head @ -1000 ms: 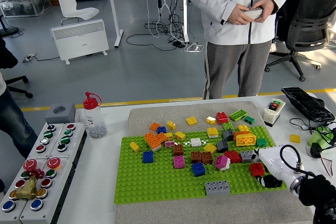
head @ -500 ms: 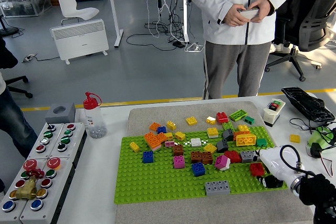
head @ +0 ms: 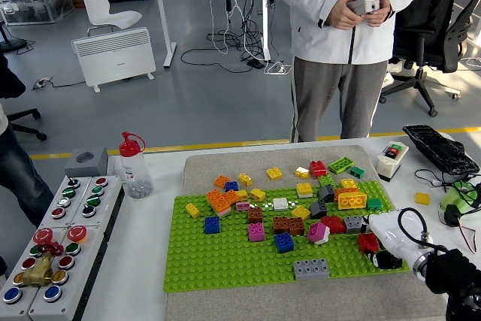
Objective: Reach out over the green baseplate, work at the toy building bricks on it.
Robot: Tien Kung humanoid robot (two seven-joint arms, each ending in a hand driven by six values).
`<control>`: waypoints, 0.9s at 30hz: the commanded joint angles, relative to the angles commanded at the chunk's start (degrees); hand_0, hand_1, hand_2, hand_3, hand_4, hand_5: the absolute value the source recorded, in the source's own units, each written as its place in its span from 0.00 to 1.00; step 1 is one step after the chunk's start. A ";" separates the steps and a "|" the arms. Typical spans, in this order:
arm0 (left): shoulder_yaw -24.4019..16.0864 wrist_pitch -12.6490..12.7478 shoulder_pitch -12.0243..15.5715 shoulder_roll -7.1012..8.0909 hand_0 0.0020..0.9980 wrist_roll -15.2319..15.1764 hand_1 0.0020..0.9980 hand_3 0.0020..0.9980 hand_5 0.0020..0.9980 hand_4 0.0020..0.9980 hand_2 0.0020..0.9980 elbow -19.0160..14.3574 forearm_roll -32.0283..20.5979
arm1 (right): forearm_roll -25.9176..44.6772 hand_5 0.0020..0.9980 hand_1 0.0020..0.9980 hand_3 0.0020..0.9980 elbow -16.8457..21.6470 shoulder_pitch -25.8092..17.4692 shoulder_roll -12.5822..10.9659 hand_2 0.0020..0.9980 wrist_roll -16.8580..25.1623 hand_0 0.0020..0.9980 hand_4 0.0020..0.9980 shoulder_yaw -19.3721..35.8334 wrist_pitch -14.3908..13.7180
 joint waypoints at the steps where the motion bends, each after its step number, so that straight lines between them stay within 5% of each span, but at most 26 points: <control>1: 0.00 0.00 0.02 -0.01 0.68 0.01 0.69 0.61 1.00 0.35 0.66 0.00 0.01 | -0.01 0.21 0.25 0.61 -0.07 -0.01 0.01 0.32 0.01 0.36 0.67 -0.02 0.03; 27: 0.09 -0.09 0.30 -0.15 0.68 -0.02 0.69 0.61 1.00 0.35 0.66 0.00 0.13 | -0.67 0.17 0.23 0.56 -1.18 -0.28 0.14 0.31 0.74 0.33 0.59 -0.15 -1.85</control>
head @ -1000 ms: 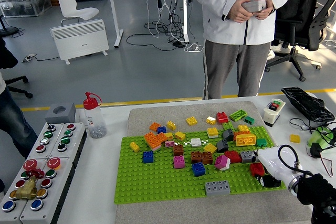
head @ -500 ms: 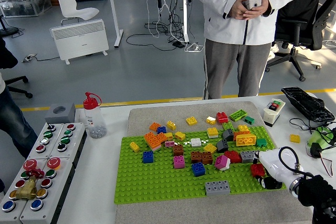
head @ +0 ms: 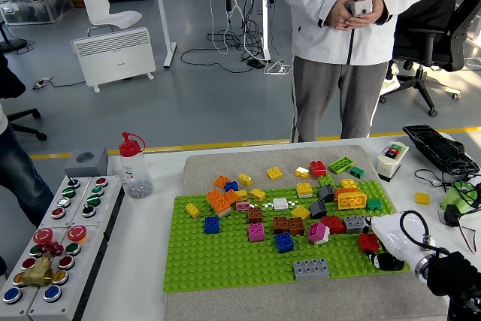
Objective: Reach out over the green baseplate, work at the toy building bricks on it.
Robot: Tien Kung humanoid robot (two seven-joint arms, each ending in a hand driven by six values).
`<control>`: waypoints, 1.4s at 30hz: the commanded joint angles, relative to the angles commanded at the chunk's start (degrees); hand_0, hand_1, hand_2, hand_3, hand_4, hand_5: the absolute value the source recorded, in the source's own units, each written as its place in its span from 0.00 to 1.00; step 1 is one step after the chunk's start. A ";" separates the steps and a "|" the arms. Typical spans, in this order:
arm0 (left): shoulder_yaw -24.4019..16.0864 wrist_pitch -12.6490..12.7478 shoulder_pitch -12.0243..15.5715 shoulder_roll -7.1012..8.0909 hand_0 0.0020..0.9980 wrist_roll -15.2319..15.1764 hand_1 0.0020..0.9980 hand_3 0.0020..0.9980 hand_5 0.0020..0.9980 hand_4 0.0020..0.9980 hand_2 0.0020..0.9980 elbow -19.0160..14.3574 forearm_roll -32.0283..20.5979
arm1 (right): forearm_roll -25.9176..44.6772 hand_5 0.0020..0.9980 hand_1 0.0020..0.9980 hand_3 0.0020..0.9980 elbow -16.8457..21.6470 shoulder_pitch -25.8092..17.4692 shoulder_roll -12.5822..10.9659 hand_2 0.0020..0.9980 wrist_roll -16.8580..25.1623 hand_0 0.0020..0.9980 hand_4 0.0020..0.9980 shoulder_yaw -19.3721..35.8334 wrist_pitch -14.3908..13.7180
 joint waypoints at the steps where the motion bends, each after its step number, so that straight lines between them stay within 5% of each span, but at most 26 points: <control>1: 0.00 0.00 -0.01 0.01 0.68 -0.01 0.69 0.61 1.00 0.35 0.66 0.00 -0.01 | -0.05 0.17 0.23 0.56 -0.01 0.01 0.00 0.31 0.14 0.33 0.59 0.02 -0.17; 12: 0.02 0.03 -0.25 0.06 0.68 -0.10 0.69 0.61 1.00 0.35 0.66 0.00 -0.13 | 0.08 0.17 0.22 0.54 1.17 -0.15 -0.31 0.30 1.00 0.32 0.57 0.58 -1.00; 26: -0.10 0.04 -0.43 0.08 0.68 -0.04 0.69 0.61 1.00 0.35 0.66 0.00 0.06 | 5.54 0.14 0.22 0.54 15.04 0.20 -1.65 0.31 -2.23 0.32 0.54 0.19 2.79; 42: -0.16 0.05 -0.50 0.15 0.68 0.03 0.69 0.61 1.00 0.35 0.66 0.00 0.09 | 7.13 0.12 0.22 0.54 18.55 2.04 -0.40 0.31 -4.74 0.32 0.53 -3.09 5.80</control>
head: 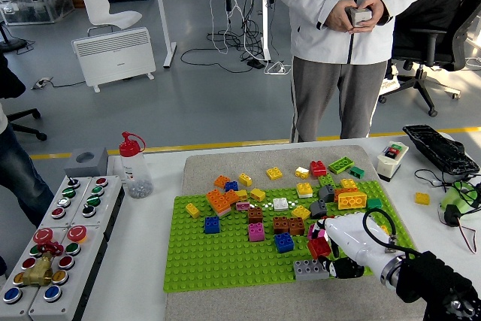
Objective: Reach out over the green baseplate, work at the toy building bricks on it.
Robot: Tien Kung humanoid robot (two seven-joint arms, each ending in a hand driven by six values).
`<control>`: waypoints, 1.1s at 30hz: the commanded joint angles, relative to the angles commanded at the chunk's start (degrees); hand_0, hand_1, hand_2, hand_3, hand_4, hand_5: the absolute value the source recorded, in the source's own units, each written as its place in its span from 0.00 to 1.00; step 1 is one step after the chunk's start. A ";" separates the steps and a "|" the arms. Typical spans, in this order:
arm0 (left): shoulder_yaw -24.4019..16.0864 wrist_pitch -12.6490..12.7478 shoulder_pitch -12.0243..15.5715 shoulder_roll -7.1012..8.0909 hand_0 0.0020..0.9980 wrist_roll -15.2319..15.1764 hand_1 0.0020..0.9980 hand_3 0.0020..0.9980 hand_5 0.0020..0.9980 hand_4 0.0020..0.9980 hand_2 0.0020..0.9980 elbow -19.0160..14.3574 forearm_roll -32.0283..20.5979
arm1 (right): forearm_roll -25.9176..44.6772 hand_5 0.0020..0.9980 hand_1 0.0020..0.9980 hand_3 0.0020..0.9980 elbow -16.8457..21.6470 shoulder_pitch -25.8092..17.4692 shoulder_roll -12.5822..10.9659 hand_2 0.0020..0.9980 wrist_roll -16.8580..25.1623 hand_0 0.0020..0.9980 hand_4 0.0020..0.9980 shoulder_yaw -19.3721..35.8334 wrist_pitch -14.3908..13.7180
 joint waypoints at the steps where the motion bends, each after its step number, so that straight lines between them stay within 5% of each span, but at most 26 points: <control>1: 0.01 -0.01 -0.01 0.00 0.68 0.01 0.69 0.60 1.00 0.35 0.66 0.00 -0.01 | 0.02 0.13 0.22 0.54 0.03 0.06 0.07 0.31 -0.14 0.32 0.52 -0.11 0.13; 33: 0.01 -0.14 0.33 0.02 0.68 0.19 0.69 0.61 1.00 0.35 0.66 0.00 0.33 | -1.35 0.13 0.22 0.55 -1.31 2.59 4.12 0.31 -3.06 0.32 0.52 -4.05 2.52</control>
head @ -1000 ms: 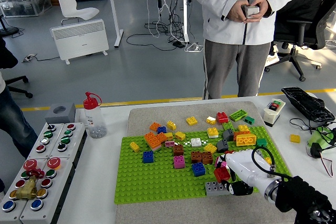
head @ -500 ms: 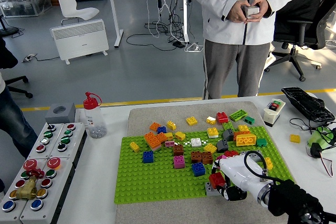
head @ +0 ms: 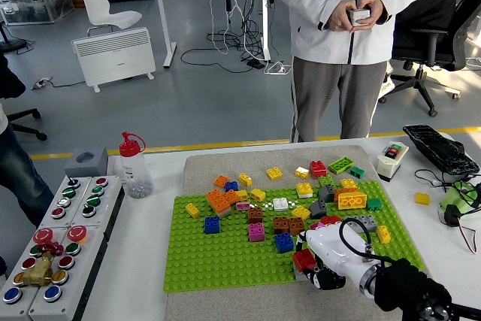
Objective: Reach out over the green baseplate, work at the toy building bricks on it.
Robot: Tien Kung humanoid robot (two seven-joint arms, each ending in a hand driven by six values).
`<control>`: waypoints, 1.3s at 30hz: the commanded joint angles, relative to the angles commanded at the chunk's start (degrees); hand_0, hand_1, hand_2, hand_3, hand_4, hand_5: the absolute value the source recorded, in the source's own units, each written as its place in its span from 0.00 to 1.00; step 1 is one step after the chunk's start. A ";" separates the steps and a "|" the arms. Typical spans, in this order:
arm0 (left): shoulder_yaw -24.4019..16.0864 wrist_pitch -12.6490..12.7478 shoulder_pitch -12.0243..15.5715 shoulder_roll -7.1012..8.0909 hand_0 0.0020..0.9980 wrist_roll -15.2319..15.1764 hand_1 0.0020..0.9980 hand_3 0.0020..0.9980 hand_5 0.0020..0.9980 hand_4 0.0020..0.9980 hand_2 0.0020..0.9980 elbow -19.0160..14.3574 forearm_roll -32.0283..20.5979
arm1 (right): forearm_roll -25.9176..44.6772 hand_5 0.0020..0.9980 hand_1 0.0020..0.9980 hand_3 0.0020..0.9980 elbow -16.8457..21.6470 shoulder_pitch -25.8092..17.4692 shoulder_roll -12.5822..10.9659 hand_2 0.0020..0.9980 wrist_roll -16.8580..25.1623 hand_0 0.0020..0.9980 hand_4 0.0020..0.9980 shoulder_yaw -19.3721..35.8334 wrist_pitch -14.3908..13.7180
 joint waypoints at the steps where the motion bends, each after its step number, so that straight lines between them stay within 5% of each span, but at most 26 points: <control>1: 0.01 0.00 -0.03 0.01 0.68 0.00 0.69 0.61 1.00 0.35 0.66 0.00 -0.01 | 0.01 0.13 0.22 0.55 -0.12 0.10 0.12 0.31 -0.06 0.32 0.52 -0.09 0.06; 39: 0.14 0.04 -0.37 0.17 0.68 0.08 0.69 0.61 1.00 0.35 0.66 0.00 -0.43 | 0.67 0.15 0.23 0.55 -1.82 1.02 0.84 0.32 -1.35 0.32 0.53 -0.91 1.50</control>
